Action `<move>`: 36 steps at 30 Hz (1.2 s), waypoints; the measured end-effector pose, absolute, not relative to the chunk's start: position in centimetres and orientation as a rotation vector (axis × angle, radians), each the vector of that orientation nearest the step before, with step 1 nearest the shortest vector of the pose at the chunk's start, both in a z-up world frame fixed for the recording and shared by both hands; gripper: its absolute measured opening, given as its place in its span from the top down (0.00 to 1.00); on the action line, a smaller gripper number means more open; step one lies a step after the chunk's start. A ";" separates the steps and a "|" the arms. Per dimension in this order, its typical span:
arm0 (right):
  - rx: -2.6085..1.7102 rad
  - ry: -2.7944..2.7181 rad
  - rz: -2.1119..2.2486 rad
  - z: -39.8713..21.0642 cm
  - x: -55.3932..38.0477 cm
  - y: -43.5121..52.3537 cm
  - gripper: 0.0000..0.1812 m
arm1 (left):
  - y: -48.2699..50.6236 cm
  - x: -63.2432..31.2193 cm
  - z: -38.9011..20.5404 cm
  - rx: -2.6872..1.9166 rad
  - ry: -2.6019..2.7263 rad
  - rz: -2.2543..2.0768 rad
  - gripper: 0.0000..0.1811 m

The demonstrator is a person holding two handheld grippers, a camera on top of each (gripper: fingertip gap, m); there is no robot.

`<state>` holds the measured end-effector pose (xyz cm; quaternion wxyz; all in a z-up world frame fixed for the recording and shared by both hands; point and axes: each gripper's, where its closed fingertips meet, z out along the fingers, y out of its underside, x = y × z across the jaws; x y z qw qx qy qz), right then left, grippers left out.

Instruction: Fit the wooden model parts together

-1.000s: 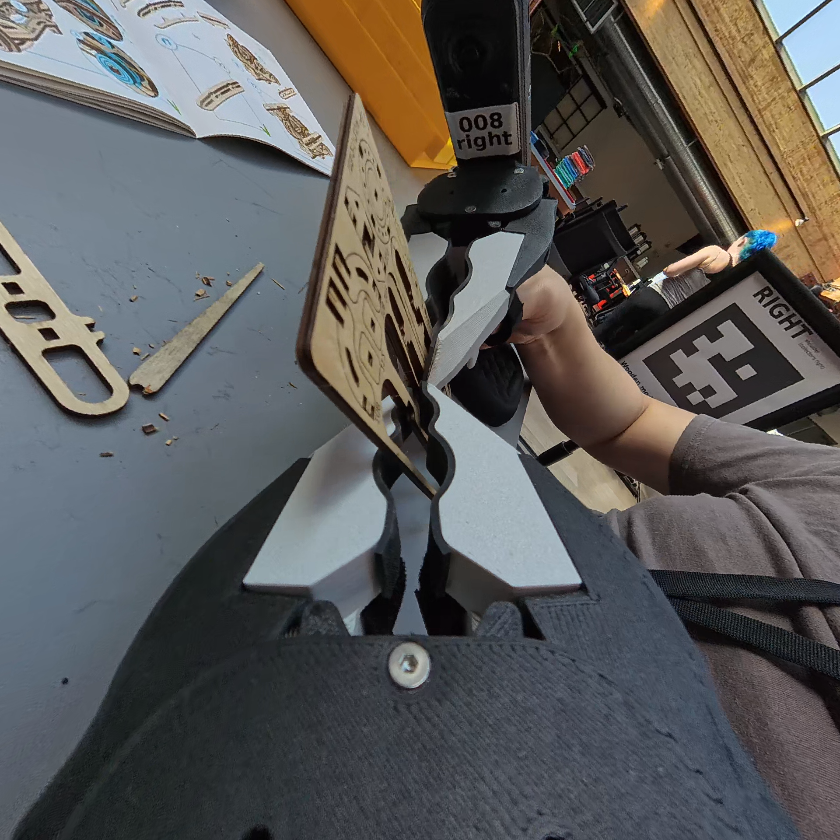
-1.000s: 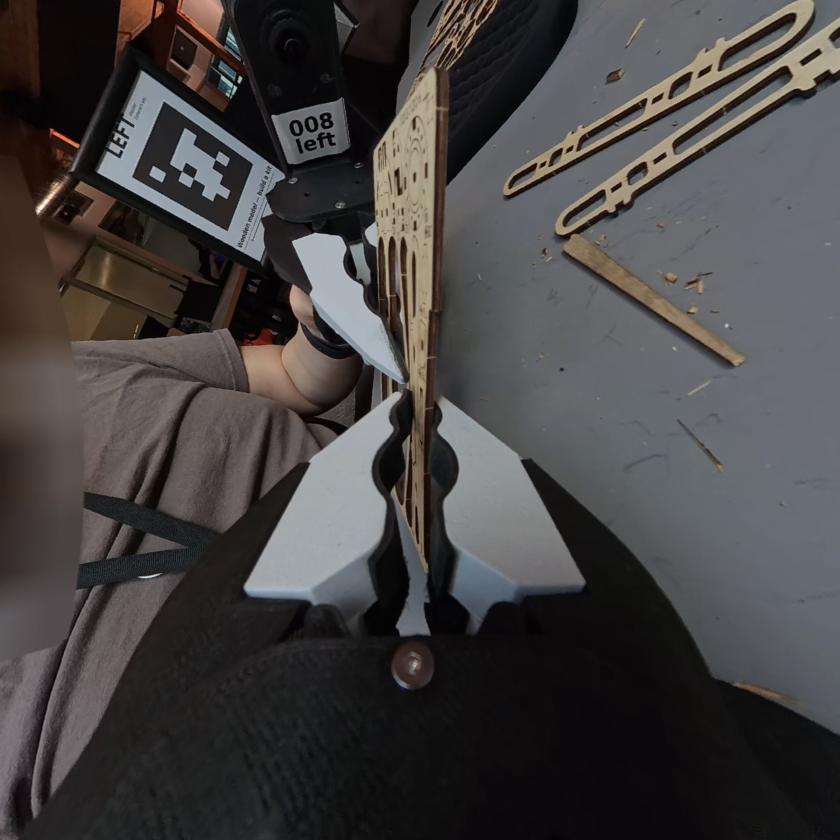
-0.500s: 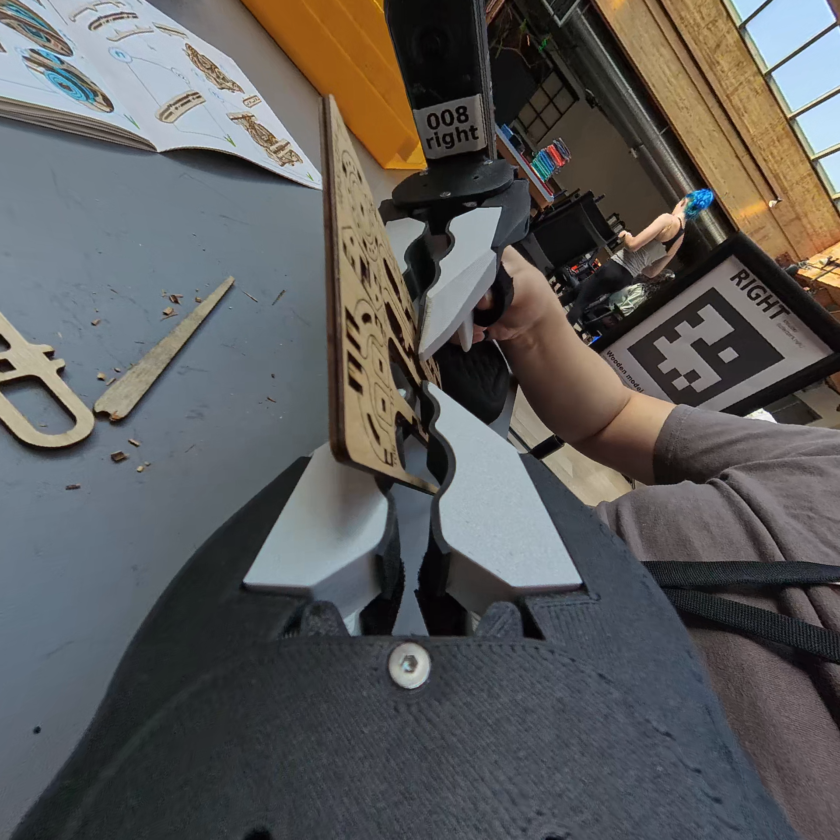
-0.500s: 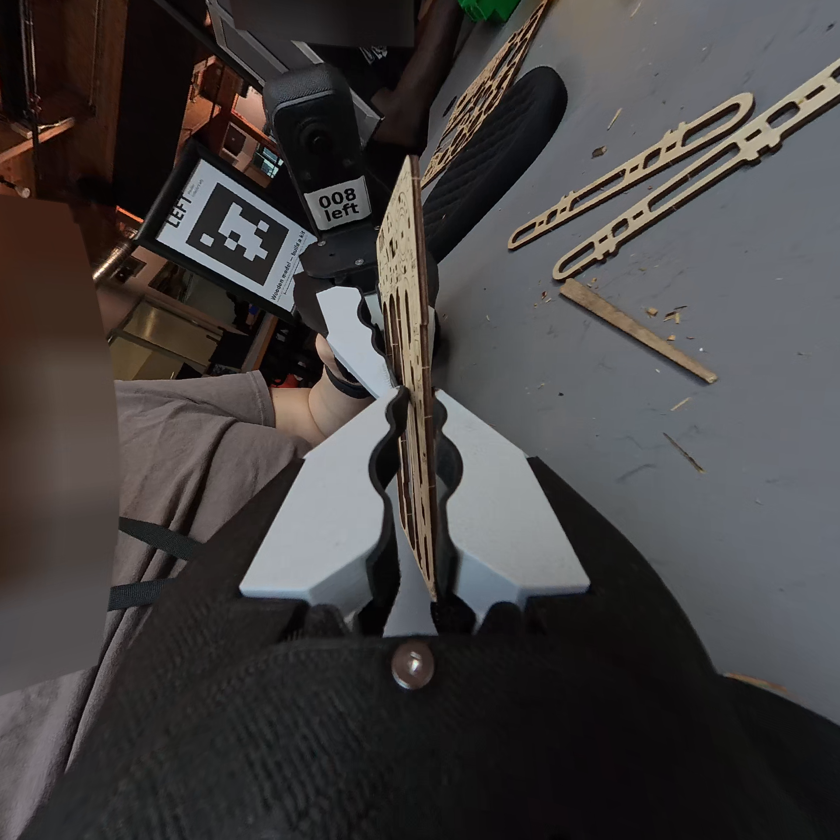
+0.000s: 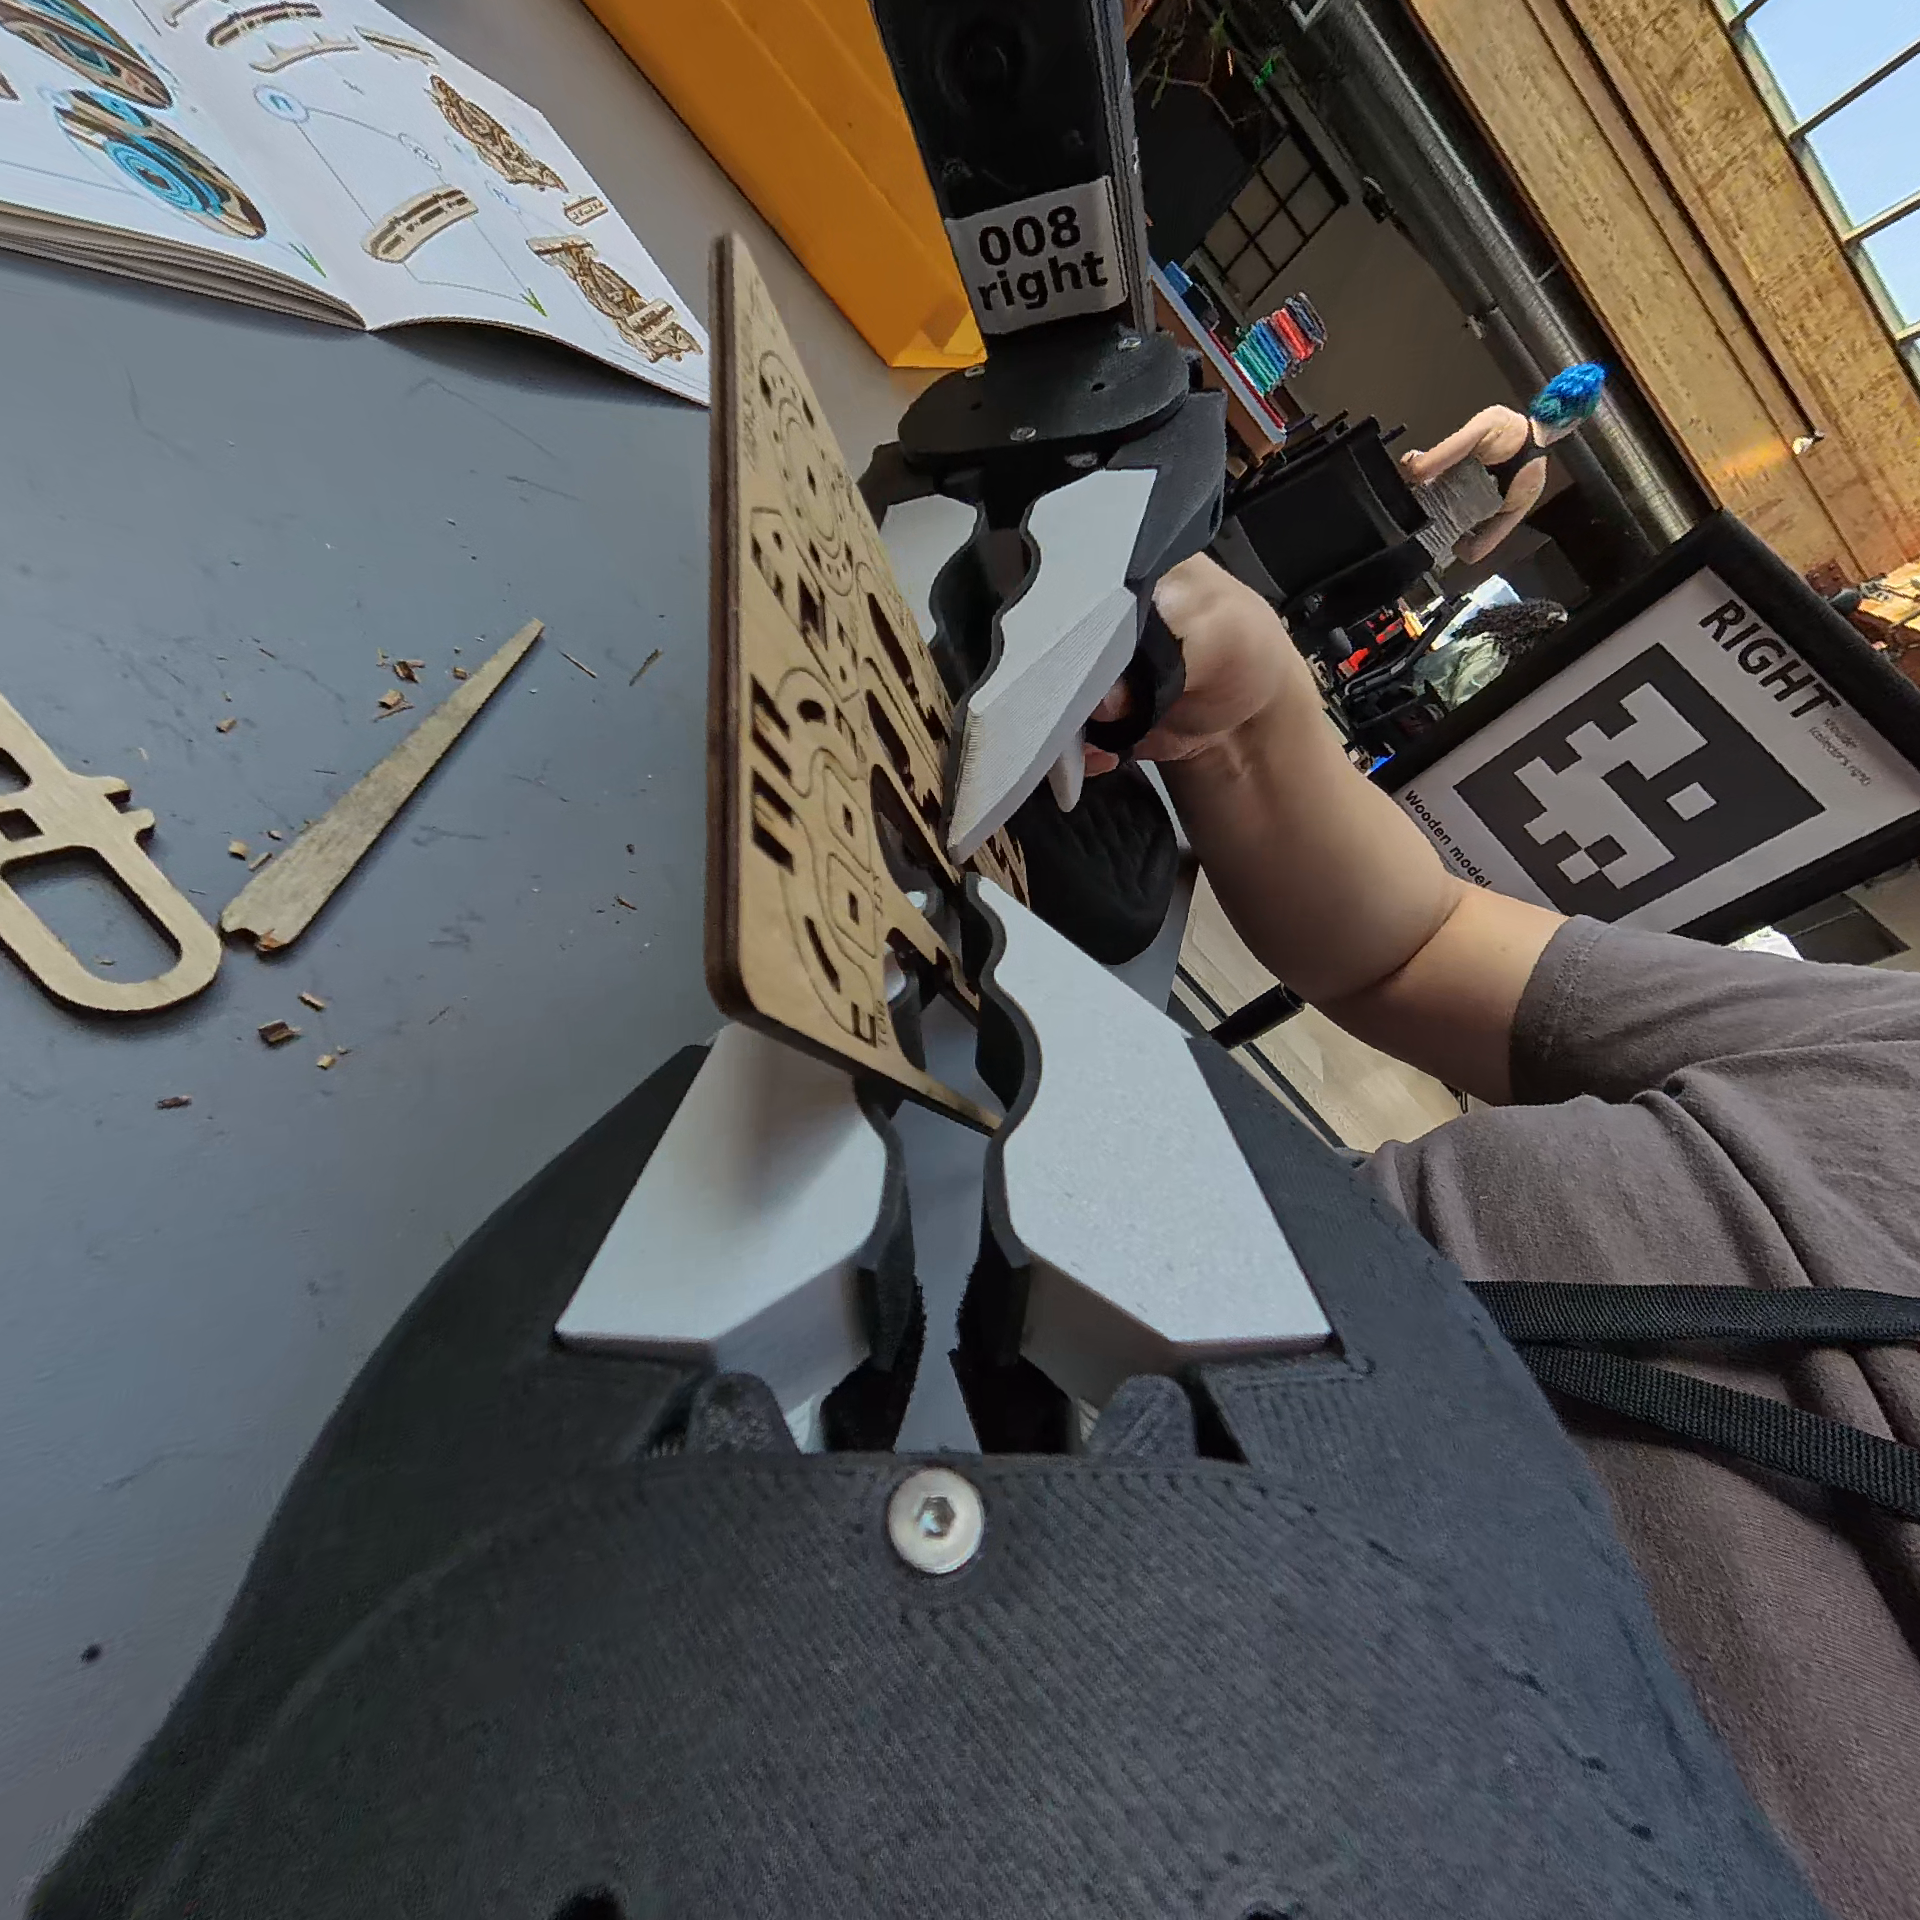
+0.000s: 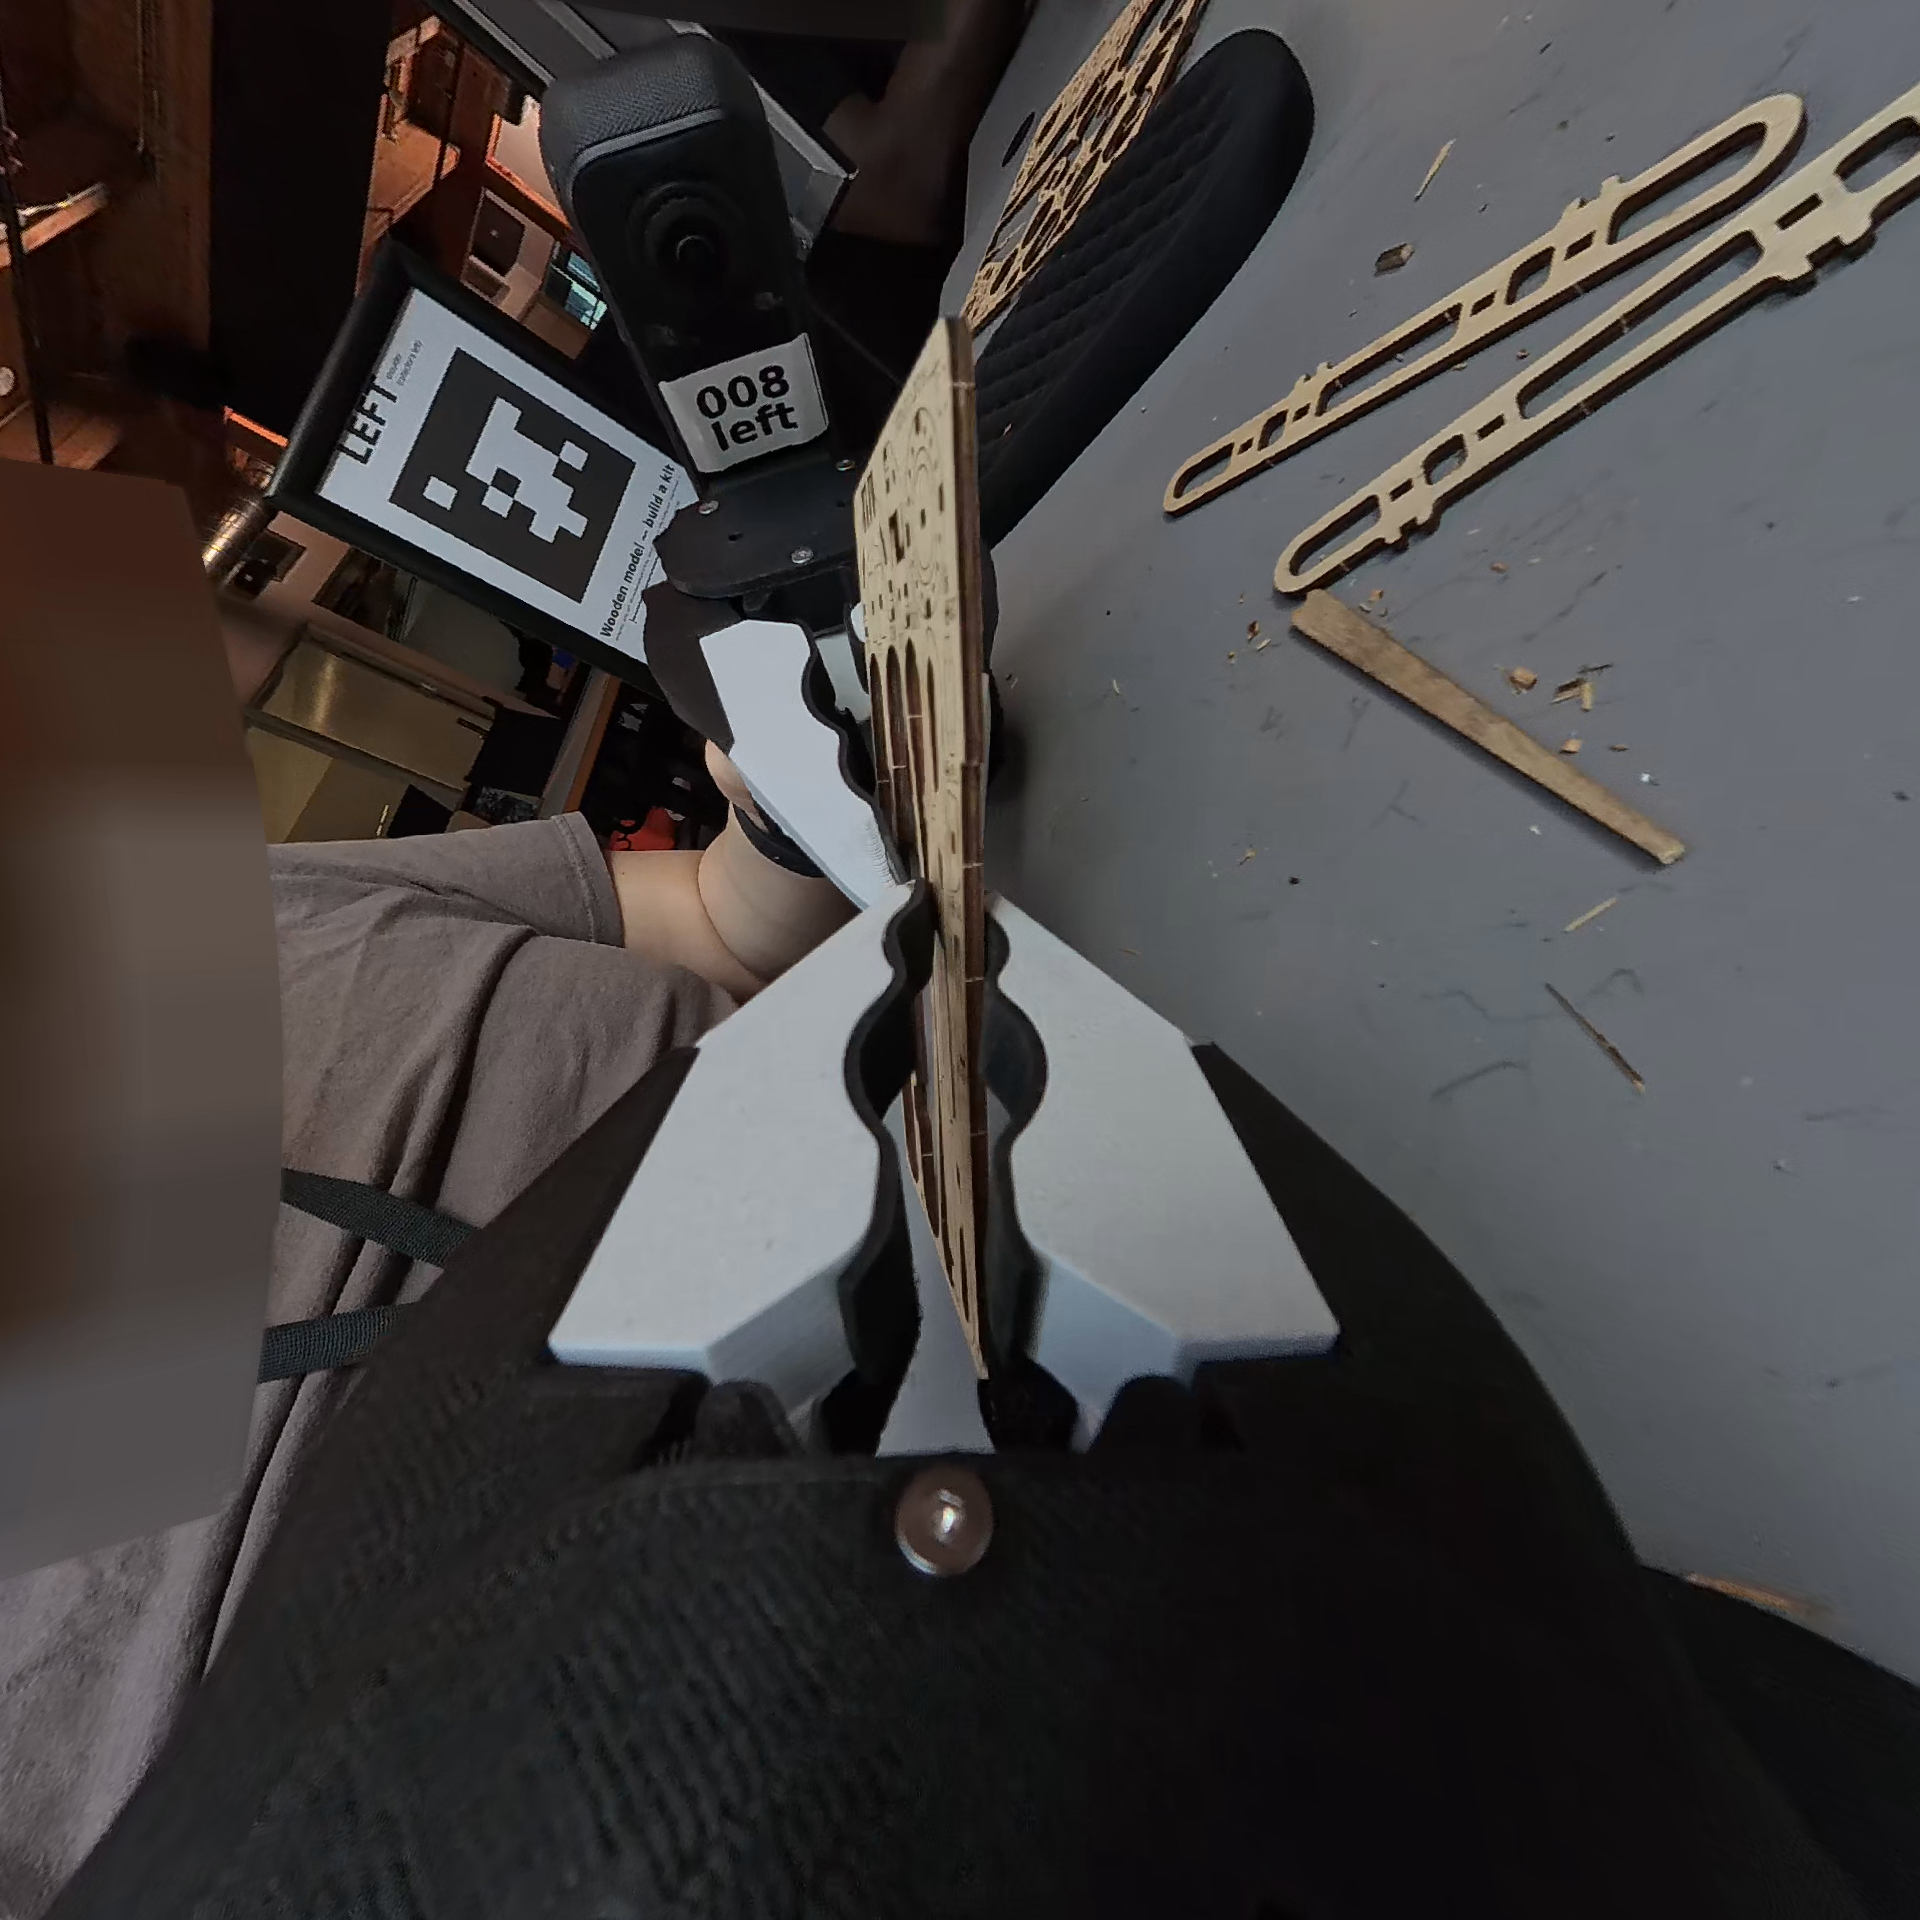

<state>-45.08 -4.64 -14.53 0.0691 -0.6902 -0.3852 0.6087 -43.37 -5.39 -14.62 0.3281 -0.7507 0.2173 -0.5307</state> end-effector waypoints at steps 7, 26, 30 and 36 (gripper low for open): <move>-2.083 -1.192 1.731 -15.1 -45.1 -4.7 0.99 | -5.6 -43.5 -15.0 -1.993 0.563 -1.396 1.00; -2.027 -1.215 1.800 -14.0 -43.5 -5.2 0.99 | -5.5 -43.8 -13.6 -1.894 0.544 -1.467 1.00; -2.030 -1.214 1.778 -13.8 -43.0 -5.2 0.96 | -5.3 -44.2 -13.2 -1.862 0.513 -1.471 1.00; -1.925 -1.237 1.836 -12.2 -42.5 -6.0 1.00 | -5.7 -44.0 -12.1 -1.784 0.533 -1.512 0.88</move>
